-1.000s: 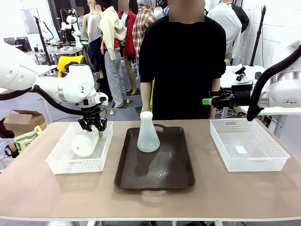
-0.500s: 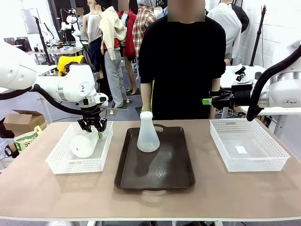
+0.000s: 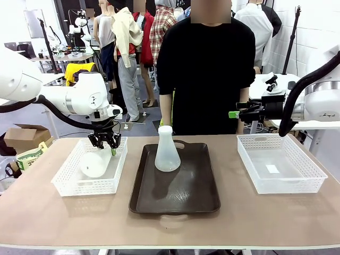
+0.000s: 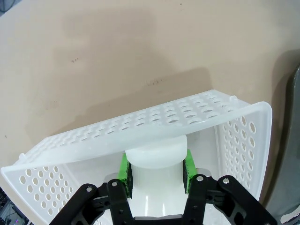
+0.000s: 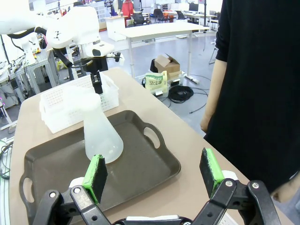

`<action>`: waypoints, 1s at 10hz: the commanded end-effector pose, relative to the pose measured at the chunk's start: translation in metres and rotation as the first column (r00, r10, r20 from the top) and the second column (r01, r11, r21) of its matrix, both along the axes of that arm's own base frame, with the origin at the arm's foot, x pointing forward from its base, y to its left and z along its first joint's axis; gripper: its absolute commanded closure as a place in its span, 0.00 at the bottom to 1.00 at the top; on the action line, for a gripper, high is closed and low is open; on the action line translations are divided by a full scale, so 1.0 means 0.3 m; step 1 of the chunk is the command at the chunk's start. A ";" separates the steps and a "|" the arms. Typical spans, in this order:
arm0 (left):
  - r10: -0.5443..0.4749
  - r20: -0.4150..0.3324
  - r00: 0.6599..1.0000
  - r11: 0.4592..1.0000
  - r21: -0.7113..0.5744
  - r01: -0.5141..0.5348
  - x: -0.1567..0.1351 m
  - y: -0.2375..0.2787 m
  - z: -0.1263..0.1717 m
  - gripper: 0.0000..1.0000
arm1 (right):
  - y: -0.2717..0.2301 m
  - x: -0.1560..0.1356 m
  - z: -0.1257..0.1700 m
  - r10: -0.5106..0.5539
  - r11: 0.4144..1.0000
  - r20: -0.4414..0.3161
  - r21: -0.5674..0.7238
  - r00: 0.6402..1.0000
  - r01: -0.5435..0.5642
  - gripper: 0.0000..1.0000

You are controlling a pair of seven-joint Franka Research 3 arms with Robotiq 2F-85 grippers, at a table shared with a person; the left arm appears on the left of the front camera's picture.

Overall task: Prepare the laboratory tools.
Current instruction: Place the picked Big flask upright in the Handle tray as directed by the person.

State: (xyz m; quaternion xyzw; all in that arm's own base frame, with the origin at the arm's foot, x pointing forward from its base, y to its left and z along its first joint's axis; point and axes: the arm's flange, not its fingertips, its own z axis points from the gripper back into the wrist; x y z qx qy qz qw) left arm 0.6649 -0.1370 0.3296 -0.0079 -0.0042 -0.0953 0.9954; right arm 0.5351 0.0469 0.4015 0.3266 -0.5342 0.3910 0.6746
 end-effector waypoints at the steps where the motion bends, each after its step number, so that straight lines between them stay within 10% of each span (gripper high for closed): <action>1: 0.002 0.013 1.000 1.000 -0.003 -0.002 0.005 0.004 -0.004 1.00 | 0.001 0.001 0.004 0.003 1.000 -0.009 -0.015 1.000 -0.003 0.00; 10: 0.000 0.000 1.000 1.000 0.000 0.000 0.000 0.000 0.000 1.00 | 0.001 0.001 0.004 0.003 1.000 -0.009 -0.015 1.000 -0.003 0.00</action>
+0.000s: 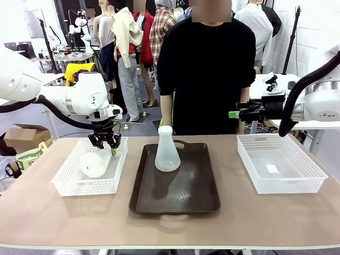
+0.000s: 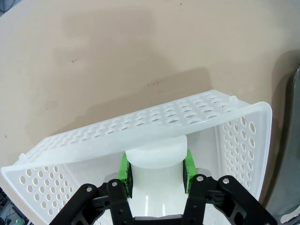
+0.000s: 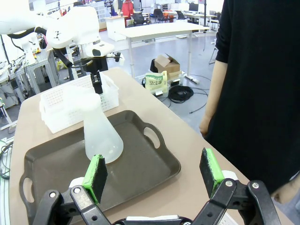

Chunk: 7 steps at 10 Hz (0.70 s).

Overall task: Prepare the laboratory tools.
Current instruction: Place the picked Big flask upright in the Handle tray as directed by the person.

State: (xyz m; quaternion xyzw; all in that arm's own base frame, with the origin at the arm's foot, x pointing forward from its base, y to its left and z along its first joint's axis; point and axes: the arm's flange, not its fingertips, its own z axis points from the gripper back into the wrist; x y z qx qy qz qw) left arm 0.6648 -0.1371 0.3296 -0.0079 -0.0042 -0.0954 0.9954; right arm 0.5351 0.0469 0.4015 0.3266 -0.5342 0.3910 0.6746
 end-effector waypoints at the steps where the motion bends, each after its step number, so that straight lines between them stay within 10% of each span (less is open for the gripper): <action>1: 0.017 -0.029 0.999 1.000 -0.022 -0.017 -0.040 0.023 0.036 1.00 | 0.001 0.001 0.004 0.003 1.000 -0.009 -0.015 1.000 -0.003 0.00; 7: 0.024 0.034 0.999 0.994 -0.106 -0.020 -0.249 0.132 0.310 1.00 | 0.001 0.001 0.004 0.003 1.000 -0.009 -0.015 1.000 -0.003 0.00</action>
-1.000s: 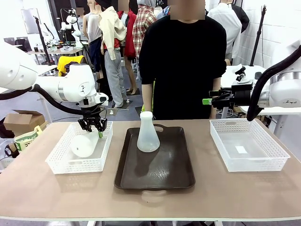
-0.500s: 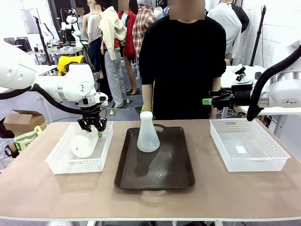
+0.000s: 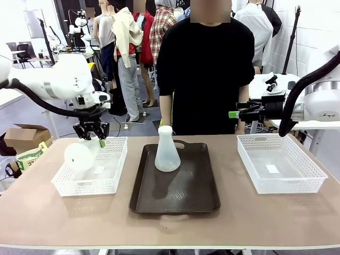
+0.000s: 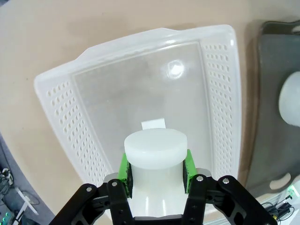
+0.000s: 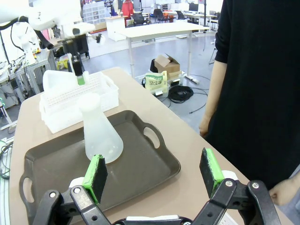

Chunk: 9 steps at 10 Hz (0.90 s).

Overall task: Prepare the laboratory tools.
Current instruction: Place the picked Big flask upright in the Handle tray as directed by the person.

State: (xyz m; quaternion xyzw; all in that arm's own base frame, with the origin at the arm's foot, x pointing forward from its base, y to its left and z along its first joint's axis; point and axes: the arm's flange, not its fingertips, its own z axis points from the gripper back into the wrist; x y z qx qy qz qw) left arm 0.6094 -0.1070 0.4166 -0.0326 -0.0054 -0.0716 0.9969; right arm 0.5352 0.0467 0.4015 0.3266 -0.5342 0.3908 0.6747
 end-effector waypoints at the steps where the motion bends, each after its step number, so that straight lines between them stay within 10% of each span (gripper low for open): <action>1: -0.035 0.080 0.996 0.996 -0.081 0.042 -0.087 0.045 0.062 1.00 | 0.002 0.001 0.005 0.003 1.000 -0.009 -0.015 1.000 -0.003 0.00; 9: -0.075 0.110 0.991 0.996 -0.039 0.080 -0.158 0.052 0.154 1.00 | 0.002 0.001 0.005 0.003 1.000 -0.009 -0.015 1.000 -0.003 0.00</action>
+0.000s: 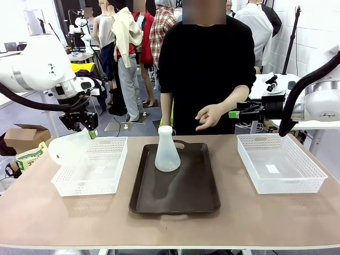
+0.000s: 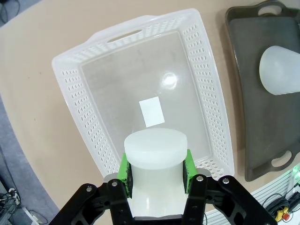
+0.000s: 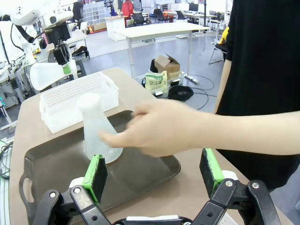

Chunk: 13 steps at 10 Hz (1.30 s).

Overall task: Prepare the laboratory tools.
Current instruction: Place the picked Big flask upright in the Handle tray as directed by the person.

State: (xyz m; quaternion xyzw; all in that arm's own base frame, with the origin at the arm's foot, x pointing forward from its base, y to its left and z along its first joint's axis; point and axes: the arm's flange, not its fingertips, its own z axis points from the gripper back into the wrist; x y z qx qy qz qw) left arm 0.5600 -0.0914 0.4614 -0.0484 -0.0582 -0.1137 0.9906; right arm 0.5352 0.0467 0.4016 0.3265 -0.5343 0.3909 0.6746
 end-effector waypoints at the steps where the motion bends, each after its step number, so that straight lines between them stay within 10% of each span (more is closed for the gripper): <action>1: 0.003 0.003 1.000 1.000 -0.005 -0.003 0.007 0.000 0.004 1.00 | 0.002 0.001 0.004 0.003 1.000 -0.009 -0.015 1.000 -0.003 0.00; 9: 0.000 -0.001 1.000 1.000 0.000 0.000 0.000 -0.001 -0.002 1.00 | 0.002 0.001 0.004 0.003 1.000 -0.009 -0.015 1.000 -0.003 0.00; 11: -0.231 0.195 0.953 0.966 -0.069 0.249 -0.103 -0.039 0.063 1.00 | 0.002 0.001 0.004 0.003 1.000 -0.009 -0.015 1.000 -0.003 0.00; 13: -0.345 0.470 0.812 0.866 -0.174 0.468 -0.219 -0.009 0.185 1.00 | 0.002 0.001 0.004 0.003 1.000 -0.009 -0.015 1.000 -0.003 0.00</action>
